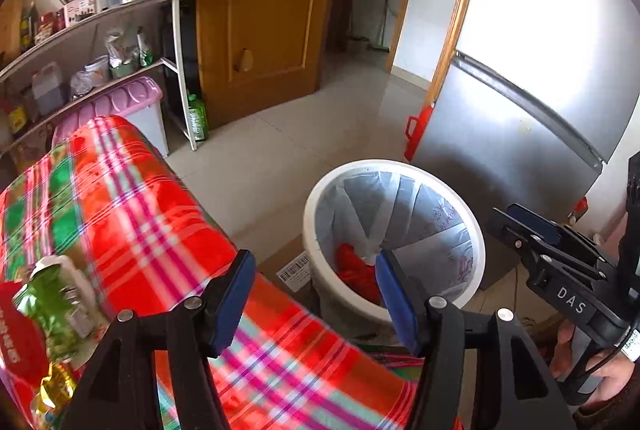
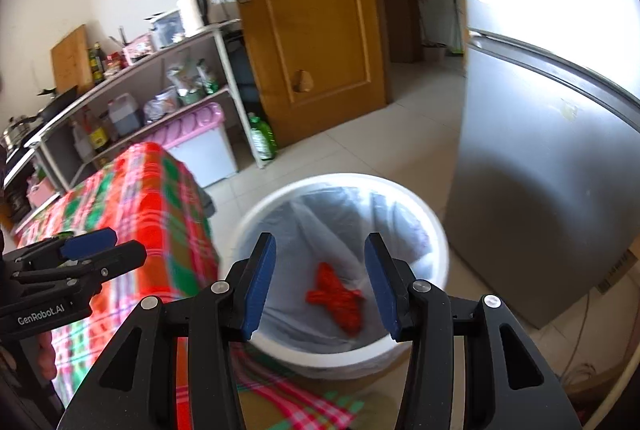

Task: Collect trash
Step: 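Move both open tools back to the table, then grasp the white foam net with the left tool while the right tool grasps the green snack bag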

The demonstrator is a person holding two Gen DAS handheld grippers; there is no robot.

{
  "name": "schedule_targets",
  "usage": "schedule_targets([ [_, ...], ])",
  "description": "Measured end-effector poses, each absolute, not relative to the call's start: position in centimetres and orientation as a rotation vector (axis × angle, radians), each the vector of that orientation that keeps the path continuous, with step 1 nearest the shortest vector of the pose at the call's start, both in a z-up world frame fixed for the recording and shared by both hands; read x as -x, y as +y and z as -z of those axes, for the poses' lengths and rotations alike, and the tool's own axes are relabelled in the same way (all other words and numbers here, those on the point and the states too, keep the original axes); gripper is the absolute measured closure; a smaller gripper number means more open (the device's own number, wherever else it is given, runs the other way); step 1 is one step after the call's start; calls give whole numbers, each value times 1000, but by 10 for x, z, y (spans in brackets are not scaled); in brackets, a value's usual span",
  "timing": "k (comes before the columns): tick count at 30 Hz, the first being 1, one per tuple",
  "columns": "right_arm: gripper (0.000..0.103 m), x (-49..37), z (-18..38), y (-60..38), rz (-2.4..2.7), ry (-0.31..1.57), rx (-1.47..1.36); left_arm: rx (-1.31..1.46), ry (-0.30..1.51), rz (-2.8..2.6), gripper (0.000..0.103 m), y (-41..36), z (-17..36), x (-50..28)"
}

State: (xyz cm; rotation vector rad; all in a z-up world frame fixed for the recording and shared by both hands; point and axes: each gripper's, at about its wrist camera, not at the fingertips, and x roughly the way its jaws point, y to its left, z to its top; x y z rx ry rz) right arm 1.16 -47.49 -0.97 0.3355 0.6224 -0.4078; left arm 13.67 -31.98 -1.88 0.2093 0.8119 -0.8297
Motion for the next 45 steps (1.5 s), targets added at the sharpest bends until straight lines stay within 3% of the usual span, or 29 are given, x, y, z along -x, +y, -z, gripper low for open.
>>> schedule_targets([
  [25, 51, -110, 2, -304, -31, 655, -210, -33, 739, 423, 34, -88, -3, -162],
  [28, 51, -124, 7, -287, -83, 674, -187, -39, 730, 374, 29, -66, -1, -163],
  [45, 51, -190, 27, -238, -206, 785, -119, 43, 775, 238, 22, 34, 19, -186],
])
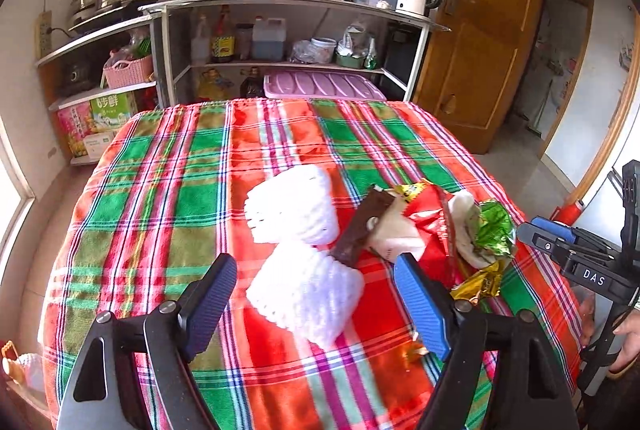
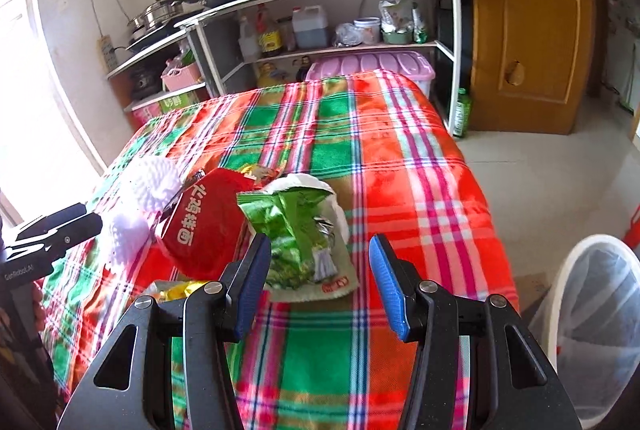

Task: Collect trash
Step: 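Grasp the white foam net with the left tool while the right tool grasps the green snack bag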

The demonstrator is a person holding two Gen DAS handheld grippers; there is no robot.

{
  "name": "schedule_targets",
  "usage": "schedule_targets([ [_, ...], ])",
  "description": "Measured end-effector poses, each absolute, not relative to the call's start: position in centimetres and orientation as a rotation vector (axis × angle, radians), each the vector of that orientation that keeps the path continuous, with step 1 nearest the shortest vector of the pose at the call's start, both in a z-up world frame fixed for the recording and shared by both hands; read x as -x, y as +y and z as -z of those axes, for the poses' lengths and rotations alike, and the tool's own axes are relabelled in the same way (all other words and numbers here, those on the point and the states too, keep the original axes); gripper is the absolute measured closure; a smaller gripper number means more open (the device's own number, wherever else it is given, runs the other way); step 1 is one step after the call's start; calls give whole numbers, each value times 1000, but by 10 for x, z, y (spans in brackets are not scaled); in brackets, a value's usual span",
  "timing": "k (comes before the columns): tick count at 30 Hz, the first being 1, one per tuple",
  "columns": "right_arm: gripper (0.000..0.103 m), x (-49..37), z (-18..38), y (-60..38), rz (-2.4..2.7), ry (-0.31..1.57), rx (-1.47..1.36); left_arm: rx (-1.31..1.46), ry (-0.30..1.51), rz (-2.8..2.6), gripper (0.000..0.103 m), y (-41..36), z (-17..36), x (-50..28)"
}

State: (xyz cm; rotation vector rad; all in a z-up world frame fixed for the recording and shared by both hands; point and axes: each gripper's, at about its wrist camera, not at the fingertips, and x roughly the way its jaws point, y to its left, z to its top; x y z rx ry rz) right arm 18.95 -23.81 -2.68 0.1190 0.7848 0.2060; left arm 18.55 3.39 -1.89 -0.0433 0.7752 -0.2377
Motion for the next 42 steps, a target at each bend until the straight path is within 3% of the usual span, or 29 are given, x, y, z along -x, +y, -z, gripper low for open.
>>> schedule_targets([
  [15, 51, -218, 45, -217, -239, 853, -35, 34, 885, 246, 22, 31, 56, -213],
  [18, 59, -218, 45, -216, -245, 850, -32, 33, 891, 249, 34, 30, 58, -214],
  [21, 61, -216, 46, -215, -250, 845, -26, 18, 892, 251, 41, 27, 58, -212],
  [22, 67, -215, 46, -215, -252, 843, -26, 16, 889, 253, 42, 26, 58, -211],
  [30, 73, -206, 41, -212, -254, 816, -25, -6, 853, 257, 69, 23, 48, -204],
  [33, 74, -202, 39, -213, -250, 807, -28, -3, 843, 265, 75, 22, 44, -201],
  [42, 76, -186, 27, -224, -244, 766, -70, 10, 816, 284, 79, 18, 33, -187],
])
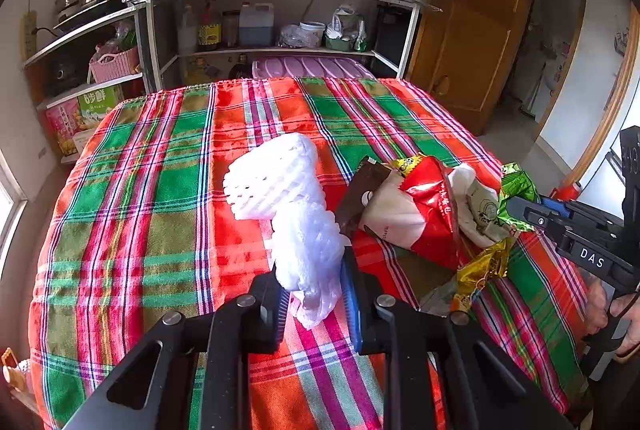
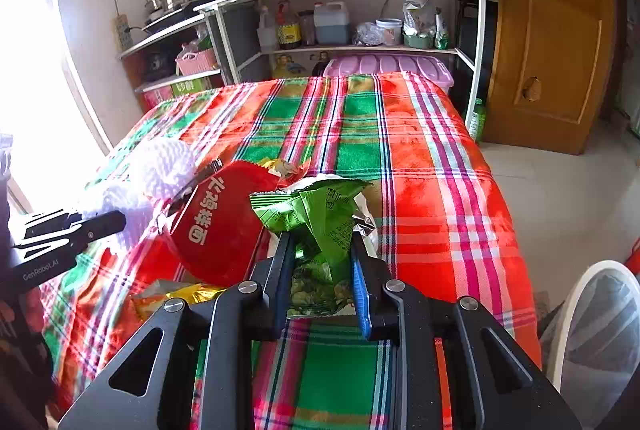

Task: Collect trash
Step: 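Grasp the white foam net with the left tool while the right tool grasps the green snack bag, then carry the foam net and green bag in both tools over the bin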

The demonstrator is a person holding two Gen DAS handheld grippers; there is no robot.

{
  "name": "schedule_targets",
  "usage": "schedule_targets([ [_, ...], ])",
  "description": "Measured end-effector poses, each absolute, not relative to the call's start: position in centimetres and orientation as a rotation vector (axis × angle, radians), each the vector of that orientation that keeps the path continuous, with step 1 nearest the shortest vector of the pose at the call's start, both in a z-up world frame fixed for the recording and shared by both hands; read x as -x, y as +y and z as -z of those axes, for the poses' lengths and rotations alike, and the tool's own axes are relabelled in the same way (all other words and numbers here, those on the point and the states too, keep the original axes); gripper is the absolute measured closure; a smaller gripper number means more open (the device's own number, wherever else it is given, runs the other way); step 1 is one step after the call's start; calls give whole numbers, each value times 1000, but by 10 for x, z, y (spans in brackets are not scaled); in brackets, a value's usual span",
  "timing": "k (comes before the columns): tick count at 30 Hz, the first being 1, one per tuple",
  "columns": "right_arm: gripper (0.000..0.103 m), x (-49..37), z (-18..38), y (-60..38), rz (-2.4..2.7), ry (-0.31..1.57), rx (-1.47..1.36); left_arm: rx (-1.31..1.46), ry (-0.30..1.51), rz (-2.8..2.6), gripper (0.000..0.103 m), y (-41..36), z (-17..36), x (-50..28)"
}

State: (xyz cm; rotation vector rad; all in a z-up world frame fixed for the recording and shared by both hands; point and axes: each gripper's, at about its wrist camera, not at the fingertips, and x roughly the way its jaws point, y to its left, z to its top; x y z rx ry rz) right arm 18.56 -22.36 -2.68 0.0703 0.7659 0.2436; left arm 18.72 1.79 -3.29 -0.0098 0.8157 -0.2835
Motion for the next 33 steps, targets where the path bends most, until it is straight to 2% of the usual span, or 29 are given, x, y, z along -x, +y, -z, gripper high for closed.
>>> schedule_targets([
  [18, 76, -140, 0, -267, -144, 676, -133, -36, 761, 445, 79, -43, 4, -160],
  [33, 76, -79, -18, -362, 92, 615, -194, -98, 730, 684, 78, -168, -12, -157],
])
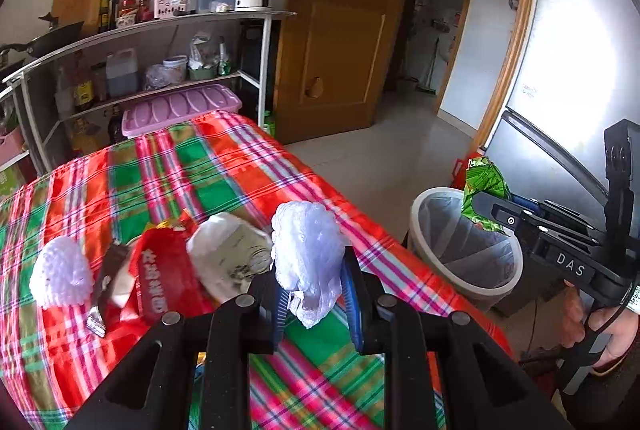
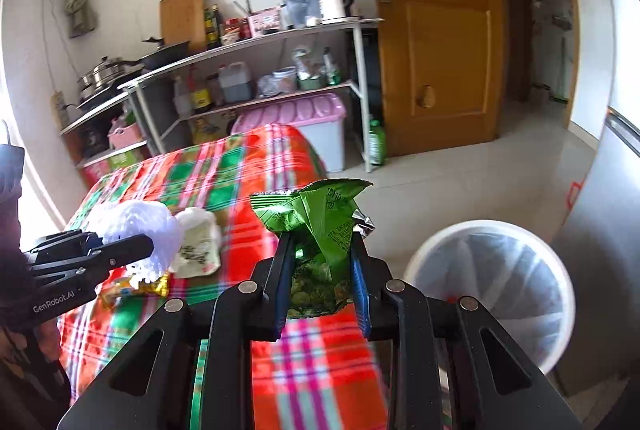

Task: Collect trash
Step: 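Carry the foam net and green bag in both tools over the bin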

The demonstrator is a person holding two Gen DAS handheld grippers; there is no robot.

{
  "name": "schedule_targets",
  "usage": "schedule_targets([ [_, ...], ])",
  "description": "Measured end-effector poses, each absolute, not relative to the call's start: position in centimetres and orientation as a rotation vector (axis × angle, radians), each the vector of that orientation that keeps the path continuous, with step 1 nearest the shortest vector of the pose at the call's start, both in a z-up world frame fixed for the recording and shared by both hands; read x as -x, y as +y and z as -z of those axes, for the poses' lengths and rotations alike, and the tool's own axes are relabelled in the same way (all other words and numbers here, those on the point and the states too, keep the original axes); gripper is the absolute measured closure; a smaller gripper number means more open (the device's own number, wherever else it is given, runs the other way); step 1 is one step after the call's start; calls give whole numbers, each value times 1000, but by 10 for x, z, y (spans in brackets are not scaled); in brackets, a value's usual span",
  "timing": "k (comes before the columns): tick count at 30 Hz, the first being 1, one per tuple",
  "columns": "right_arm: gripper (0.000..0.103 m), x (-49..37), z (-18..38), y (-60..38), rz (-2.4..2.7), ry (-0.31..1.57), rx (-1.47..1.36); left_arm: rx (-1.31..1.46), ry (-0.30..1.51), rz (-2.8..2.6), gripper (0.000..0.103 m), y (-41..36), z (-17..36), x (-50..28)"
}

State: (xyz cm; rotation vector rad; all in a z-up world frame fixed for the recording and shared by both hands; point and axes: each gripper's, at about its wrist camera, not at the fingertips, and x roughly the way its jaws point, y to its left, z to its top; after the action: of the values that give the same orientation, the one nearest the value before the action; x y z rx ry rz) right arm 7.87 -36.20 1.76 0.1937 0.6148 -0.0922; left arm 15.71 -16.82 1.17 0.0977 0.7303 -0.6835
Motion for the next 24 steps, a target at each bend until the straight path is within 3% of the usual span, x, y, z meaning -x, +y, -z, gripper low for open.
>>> schedule_targets([
  [24, 76, -14, 26, -508, 392, 690, -298, -241, 806, 940, 77, -366, 28, -148],
])
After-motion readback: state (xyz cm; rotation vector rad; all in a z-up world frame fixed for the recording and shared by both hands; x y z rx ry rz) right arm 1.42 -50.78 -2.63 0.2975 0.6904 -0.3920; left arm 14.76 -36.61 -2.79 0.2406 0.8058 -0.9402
